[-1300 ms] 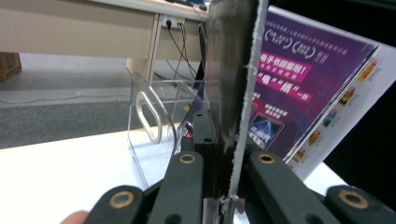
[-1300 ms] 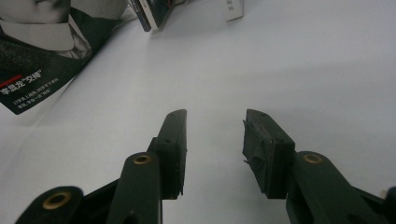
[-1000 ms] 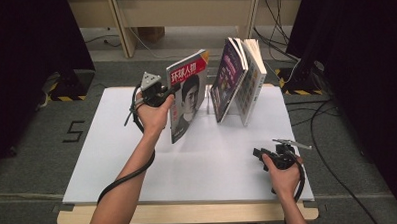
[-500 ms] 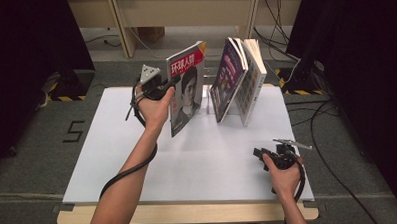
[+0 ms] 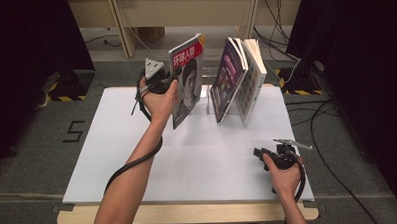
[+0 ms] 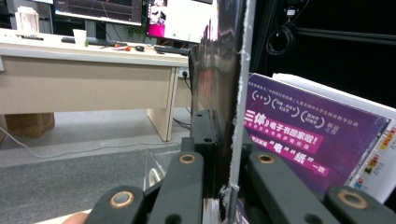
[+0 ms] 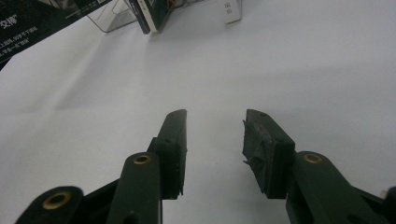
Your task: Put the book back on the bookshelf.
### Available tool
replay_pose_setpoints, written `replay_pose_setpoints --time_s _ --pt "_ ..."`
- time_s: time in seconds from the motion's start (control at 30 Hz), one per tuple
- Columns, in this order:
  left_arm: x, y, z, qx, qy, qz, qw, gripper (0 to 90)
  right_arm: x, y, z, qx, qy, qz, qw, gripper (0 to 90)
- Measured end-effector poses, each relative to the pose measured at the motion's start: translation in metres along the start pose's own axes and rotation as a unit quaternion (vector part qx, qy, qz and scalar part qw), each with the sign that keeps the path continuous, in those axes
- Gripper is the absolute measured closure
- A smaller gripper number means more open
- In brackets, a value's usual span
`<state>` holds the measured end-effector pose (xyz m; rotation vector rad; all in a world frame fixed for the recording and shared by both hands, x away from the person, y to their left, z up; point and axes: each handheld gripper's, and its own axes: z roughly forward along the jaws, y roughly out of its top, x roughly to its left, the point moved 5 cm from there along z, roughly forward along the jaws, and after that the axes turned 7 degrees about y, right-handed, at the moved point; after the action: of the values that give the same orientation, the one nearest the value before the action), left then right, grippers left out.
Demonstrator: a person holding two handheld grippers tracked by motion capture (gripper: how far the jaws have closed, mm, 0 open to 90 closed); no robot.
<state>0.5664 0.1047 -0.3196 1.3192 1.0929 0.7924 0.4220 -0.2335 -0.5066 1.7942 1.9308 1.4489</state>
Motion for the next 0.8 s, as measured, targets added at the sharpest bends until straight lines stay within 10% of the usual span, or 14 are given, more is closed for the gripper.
replay_pose_setpoints --time_s 0.8 --pt "0.006 -0.029 0.009 -0.015 0.026 0.045 0.9985 85.4 -0.002 0.0 -0.001 0.001 0.0 -0.003 1.0 59.9"
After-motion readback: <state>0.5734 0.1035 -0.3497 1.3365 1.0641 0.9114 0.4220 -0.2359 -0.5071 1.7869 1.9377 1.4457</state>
